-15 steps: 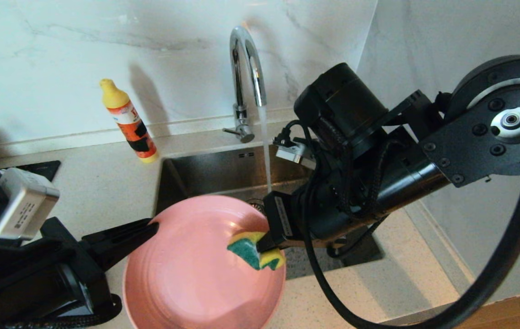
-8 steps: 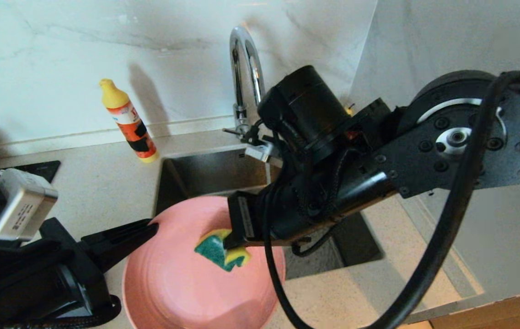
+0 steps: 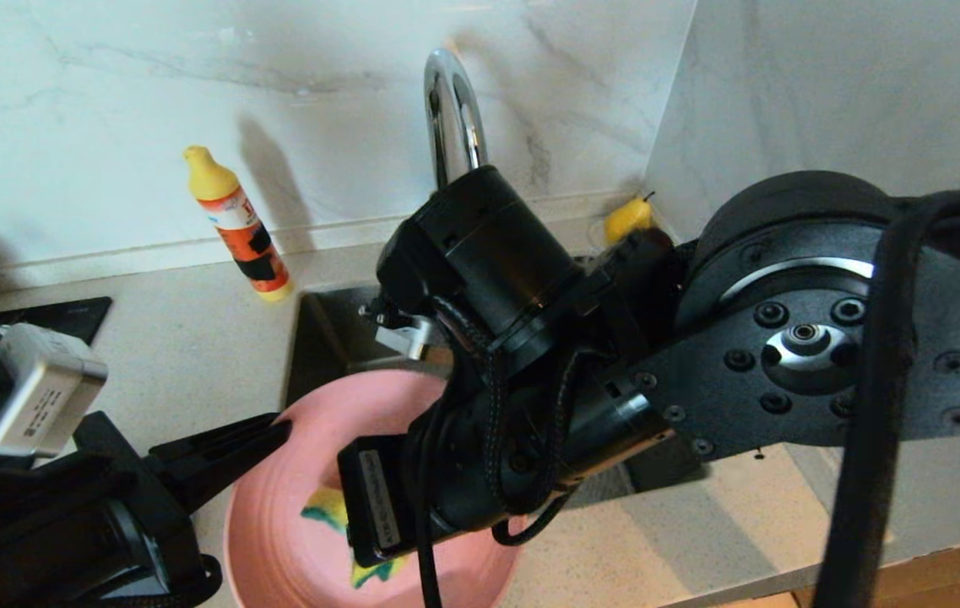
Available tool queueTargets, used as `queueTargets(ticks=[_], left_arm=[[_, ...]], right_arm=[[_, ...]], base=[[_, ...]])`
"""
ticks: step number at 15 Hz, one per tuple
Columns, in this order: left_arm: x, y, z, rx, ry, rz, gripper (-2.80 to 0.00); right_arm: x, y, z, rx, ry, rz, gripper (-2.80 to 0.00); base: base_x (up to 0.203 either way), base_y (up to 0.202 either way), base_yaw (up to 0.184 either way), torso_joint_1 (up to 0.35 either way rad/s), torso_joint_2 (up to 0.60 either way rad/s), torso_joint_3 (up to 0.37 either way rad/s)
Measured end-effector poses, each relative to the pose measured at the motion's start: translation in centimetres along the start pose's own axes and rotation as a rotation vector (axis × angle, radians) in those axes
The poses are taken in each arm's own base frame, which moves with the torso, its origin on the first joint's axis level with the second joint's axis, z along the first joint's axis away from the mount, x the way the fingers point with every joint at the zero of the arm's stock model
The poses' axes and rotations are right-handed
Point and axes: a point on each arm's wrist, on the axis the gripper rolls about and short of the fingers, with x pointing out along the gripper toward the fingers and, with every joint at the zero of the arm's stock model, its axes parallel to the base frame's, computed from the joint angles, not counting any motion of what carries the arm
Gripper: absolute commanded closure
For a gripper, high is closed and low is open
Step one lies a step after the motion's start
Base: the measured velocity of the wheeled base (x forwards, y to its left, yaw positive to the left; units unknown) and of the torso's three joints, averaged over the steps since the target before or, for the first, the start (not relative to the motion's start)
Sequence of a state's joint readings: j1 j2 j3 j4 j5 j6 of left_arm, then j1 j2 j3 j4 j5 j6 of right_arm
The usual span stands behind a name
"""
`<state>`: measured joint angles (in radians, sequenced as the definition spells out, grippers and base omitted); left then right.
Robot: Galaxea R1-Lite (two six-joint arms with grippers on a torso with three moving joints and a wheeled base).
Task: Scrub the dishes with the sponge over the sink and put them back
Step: Wipe the plate
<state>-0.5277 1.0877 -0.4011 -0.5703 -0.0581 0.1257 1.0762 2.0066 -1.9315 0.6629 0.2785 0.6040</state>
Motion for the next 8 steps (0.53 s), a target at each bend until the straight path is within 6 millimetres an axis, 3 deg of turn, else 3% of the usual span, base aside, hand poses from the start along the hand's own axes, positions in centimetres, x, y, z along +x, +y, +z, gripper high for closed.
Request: queueTargets(ticks=[8], left_arm=[[-0.1,0.1,0.4,-0.001,-0.015,0.008,0.0]], right_arm=[[0.8,-1.7,-1.7,0.055,0.124,-0.1,0.0]], base=[[0.0,0.0,0.0,0.0,0.0,0.0]])
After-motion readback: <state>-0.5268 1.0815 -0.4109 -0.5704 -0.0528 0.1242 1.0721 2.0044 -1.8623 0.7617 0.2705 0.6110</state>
